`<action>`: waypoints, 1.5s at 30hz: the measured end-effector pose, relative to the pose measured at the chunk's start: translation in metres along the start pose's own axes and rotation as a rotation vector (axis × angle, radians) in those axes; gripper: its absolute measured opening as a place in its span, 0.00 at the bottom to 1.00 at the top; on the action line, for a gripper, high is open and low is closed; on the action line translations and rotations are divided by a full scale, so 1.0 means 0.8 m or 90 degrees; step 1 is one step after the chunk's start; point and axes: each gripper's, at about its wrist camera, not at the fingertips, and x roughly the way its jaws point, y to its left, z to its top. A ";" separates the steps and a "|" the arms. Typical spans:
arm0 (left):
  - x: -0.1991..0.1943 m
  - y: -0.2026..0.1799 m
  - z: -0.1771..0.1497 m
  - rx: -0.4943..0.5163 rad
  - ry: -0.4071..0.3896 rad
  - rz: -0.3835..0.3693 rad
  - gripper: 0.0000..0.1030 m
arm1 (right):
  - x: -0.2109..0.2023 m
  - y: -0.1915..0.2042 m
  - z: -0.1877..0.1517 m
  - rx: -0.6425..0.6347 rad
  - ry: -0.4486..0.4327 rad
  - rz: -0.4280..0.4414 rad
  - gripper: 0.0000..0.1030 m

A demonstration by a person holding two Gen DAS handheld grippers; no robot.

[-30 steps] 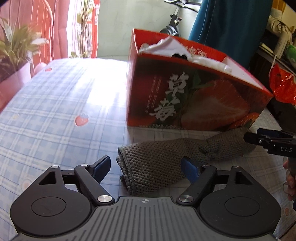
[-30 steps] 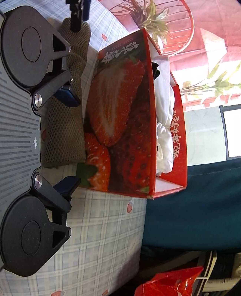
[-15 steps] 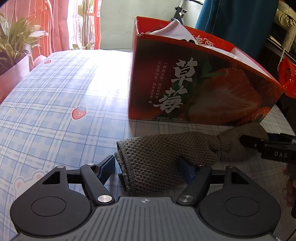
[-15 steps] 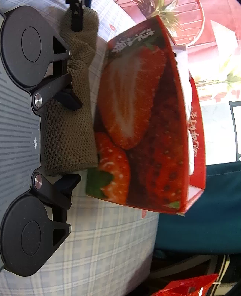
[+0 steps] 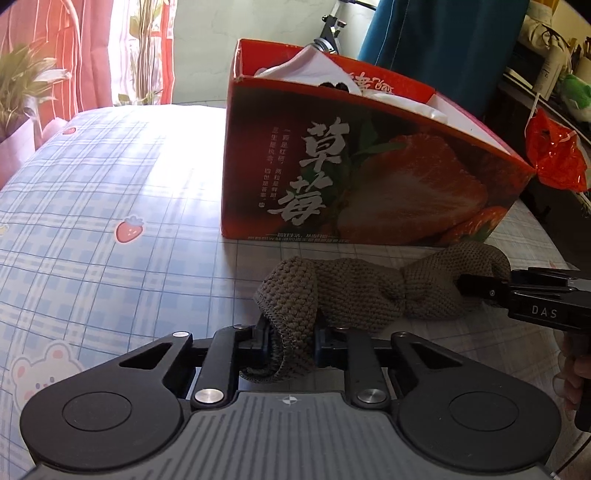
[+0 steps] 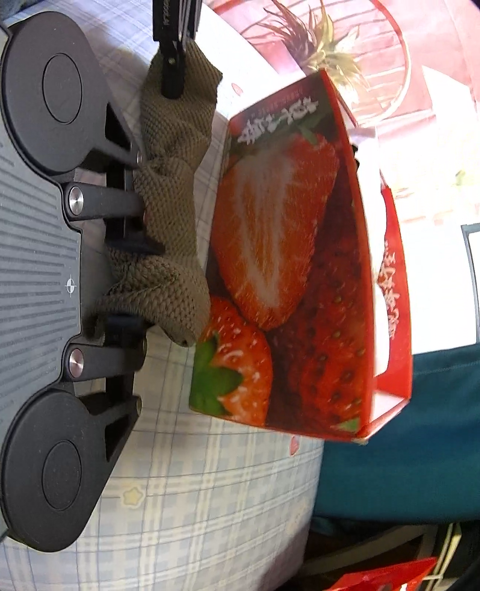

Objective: Organize soft objects
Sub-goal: 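Lift the grey towel with both grippers and lower it into the box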

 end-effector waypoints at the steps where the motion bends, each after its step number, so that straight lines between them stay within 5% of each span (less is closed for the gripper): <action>1: -0.004 0.000 0.001 0.000 -0.006 0.001 0.19 | -0.003 0.002 0.002 -0.002 -0.002 0.004 0.21; 15: -0.118 -0.025 0.066 0.054 -0.177 -0.026 0.19 | -0.109 0.001 0.070 -0.047 -0.143 0.058 0.19; 23: -0.104 -0.050 0.143 0.073 -0.223 -0.011 0.19 | -0.104 -0.009 0.146 -0.053 -0.199 0.014 0.19; 30: -0.031 -0.054 0.202 0.104 -0.139 0.008 0.19 | -0.031 -0.012 0.186 -0.047 -0.159 -0.046 0.18; 38: 0.058 -0.062 0.222 0.144 -0.024 0.029 0.19 | 0.045 -0.006 0.194 -0.067 -0.061 -0.079 0.18; 45: 0.085 -0.054 0.226 0.155 0.036 0.042 0.20 | 0.081 -0.003 0.204 -0.076 0.032 -0.085 0.18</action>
